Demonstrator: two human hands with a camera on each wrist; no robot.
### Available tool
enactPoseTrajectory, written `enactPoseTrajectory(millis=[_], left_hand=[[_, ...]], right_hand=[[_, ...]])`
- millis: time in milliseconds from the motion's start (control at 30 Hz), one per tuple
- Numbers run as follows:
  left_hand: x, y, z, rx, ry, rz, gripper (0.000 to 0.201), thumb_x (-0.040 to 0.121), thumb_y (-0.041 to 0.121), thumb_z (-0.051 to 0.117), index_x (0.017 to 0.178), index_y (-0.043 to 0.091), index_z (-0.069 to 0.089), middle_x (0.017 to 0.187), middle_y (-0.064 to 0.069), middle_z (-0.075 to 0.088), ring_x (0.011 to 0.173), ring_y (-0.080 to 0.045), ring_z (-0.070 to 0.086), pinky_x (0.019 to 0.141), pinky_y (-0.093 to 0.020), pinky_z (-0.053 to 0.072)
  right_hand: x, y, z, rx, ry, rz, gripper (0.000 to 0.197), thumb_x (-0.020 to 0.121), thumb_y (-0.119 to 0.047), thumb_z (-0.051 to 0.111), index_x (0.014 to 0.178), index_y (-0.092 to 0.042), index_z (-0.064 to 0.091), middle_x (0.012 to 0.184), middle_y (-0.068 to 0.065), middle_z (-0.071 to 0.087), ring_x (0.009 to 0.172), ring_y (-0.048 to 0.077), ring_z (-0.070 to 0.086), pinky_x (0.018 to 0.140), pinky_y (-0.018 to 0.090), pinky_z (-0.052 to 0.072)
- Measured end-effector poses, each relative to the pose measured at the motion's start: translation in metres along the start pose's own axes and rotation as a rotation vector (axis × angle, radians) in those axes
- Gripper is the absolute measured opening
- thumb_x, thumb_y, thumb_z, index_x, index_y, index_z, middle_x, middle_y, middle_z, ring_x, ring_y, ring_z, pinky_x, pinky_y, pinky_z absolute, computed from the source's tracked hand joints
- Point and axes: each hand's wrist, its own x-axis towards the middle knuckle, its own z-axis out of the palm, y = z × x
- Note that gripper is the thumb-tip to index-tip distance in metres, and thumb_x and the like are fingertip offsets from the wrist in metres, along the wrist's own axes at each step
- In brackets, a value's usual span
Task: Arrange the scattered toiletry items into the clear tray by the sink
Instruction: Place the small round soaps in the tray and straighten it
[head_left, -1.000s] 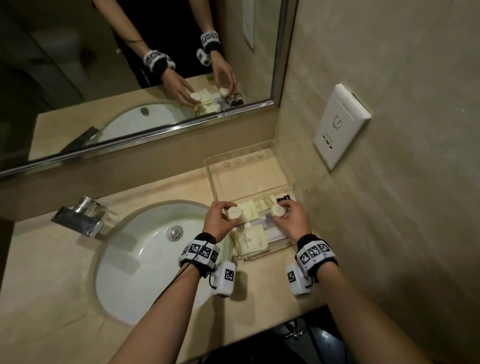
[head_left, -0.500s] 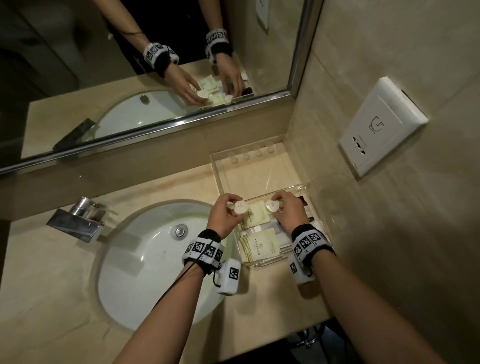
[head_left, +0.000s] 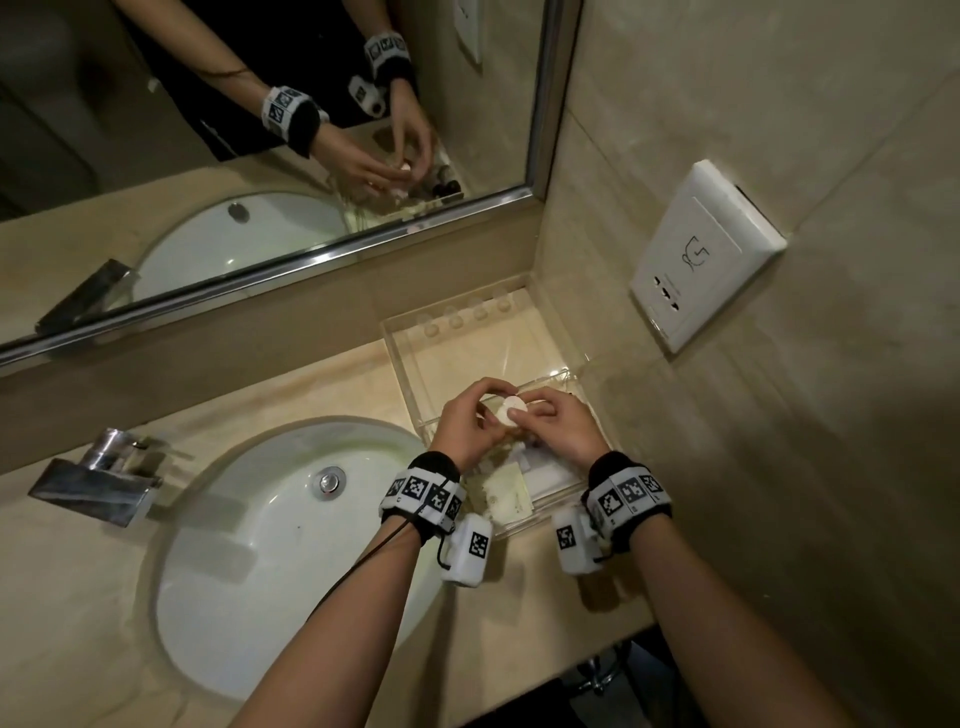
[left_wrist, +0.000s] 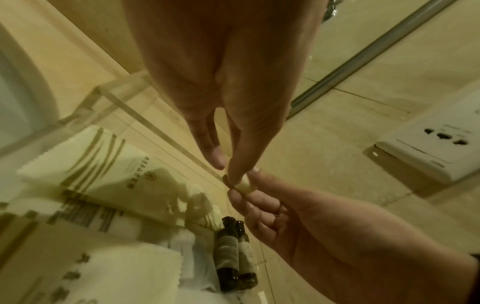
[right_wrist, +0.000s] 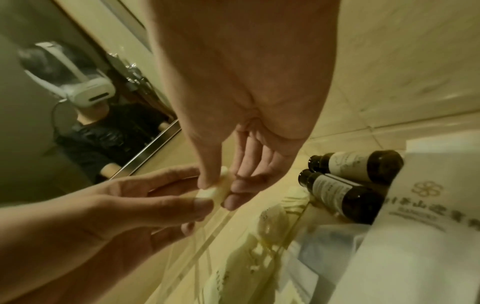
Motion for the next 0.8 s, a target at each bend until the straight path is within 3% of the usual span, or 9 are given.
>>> enactPoseTrajectory(millis=[133,233,300,433,600,800], left_hand=[[0.006,-0.009,0.008,0.140,-0.007,0.023,0.037,0.078,0.000,0.067,0.107,0.021,0.064,0.111,0.008,0.062,0.075,-0.008,0.056,0.070,-0.018,0.050],[0.008,-0.024,0.012,0.312,-0.076,0.071,0.026,0.087,0.010,0.059,0.106,0.026,0.067,0.114,0.006,0.063,0.095,-0.017,0.058,0.086,-0.035,0.051],[0.006,-0.027,0.013,0.470,-0.152,0.073,0.032,0.092,0.012,0.052,0.116,0.027,0.065,0.125,0.006,0.059,0.103,-0.021,0.051,0.094,-0.035,0.046],[-0.001,-0.029,0.015,0.751,-0.230,0.092,0.046,0.095,0.015,0.047,0.136,0.034,0.049,0.143,0.011,0.043,0.104,-0.022,0.041,0.093,-0.031,0.040],[-0.003,-0.036,0.018,0.859,-0.243,0.087,0.052,0.094,0.017,0.049,0.141,0.038,0.040,0.150,0.013,0.034,0.109,-0.023,0.039,0.091,-0.033,0.039],[-0.003,-0.034,0.021,0.875,-0.211,0.067,0.052,0.094,0.020,0.051,0.142,0.036,0.039,0.149,0.009,0.035,0.115,-0.026,0.039,0.094,-0.036,0.038]], right_hand=[[0.009,0.013,-0.015,-0.047,0.202,0.043,0.026,0.080,-0.017,0.077,0.102,-0.010,0.065,0.097,0.013,0.073,0.089,0.025,0.071,0.077,0.037,0.059],[0.010,0.014,-0.020,-0.219,0.288,0.016,0.021,0.082,-0.017,0.075,0.097,-0.011,0.063,0.090,0.005,0.070,0.085,0.021,0.069,0.079,0.032,0.056],[0.009,0.012,-0.019,-0.299,0.318,0.012,0.023,0.083,-0.018,0.074,0.098,-0.008,0.062,0.087,0.002,0.067,0.081,0.018,0.066,0.075,0.029,0.054],[0.010,0.012,-0.017,-0.351,0.334,0.023,0.021,0.084,-0.015,0.072,0.102,-0.013,0.063,0.082,0.002,0.066,0.076,0.018,0.063,0.074,0.031,0.054],[0.020,0.012,-0.010,-0.358,0.313,0.059,0.016,0.085,-0.011,0.070,0.099,-0.012,0.063,0.071,-0.006,0.061,0.078,0.020,0.066,0.078,0.035,0.057],[0.028,0.012,-0.012,-0.431,0.331,0.022,0.013,0.081,-0.003,0.071,0.091,-0.012,0.068,0.077,0.002,0.064,0.076,0.020,0.065,0.078,0.038,0.059]])
